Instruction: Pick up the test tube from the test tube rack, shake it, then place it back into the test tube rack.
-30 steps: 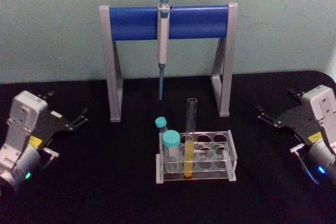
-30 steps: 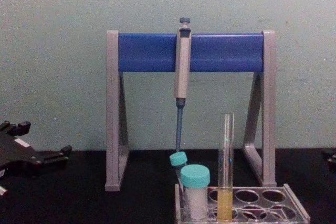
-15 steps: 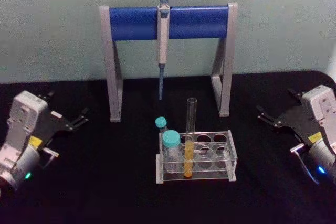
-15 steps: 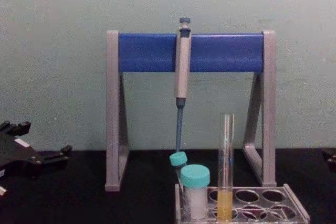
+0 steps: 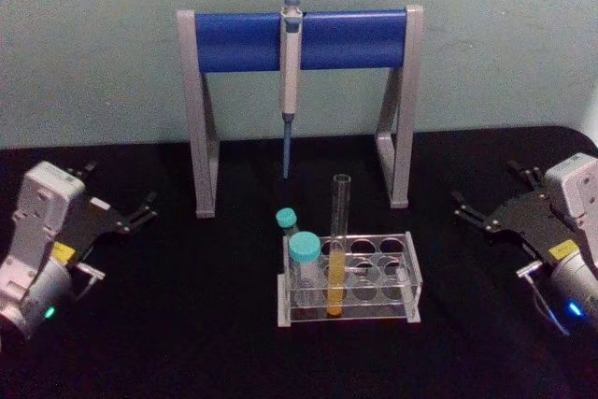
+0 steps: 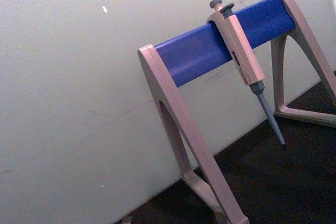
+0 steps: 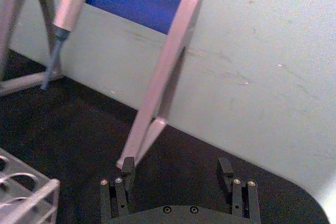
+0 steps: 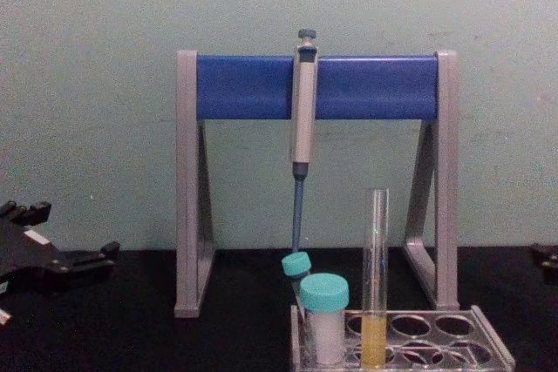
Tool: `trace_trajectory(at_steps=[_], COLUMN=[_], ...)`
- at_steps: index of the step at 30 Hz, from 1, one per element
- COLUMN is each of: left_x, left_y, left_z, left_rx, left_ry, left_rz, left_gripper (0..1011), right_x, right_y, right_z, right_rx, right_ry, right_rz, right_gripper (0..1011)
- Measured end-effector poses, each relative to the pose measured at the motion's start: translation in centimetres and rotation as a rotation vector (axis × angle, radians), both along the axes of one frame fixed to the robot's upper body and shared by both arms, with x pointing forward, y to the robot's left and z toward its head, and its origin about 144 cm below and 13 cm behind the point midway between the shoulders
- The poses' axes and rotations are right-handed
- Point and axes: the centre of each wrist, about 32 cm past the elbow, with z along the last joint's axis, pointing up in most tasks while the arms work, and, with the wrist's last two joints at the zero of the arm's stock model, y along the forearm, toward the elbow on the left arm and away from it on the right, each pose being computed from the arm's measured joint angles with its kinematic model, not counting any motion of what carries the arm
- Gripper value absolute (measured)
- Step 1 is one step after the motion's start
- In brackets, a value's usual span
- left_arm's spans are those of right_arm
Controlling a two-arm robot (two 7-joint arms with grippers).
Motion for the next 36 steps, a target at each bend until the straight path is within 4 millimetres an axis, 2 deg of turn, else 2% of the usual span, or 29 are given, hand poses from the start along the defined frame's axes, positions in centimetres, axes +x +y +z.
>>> trace_trajectory(at_steps=[17, 36], left_x=[0.0, 0.0], left_y=[0.0, 0.0], left_z=[0.0, 0.0], left_rx=[0.0, 0.0], left_ry=[0.0, 0.0], left_rz=[0.0, 0.0], left_gripper=[1001, 1001], right_x=[-2.7, -2.4], right_y=[2.0, 4.3], right_z=[2.0, 2.8], right_rx=[0.178, 0.32], right_ry=[0.108, 0.24], right_rz=[0.219, 0.404], right_gripper=[1000, 1000])
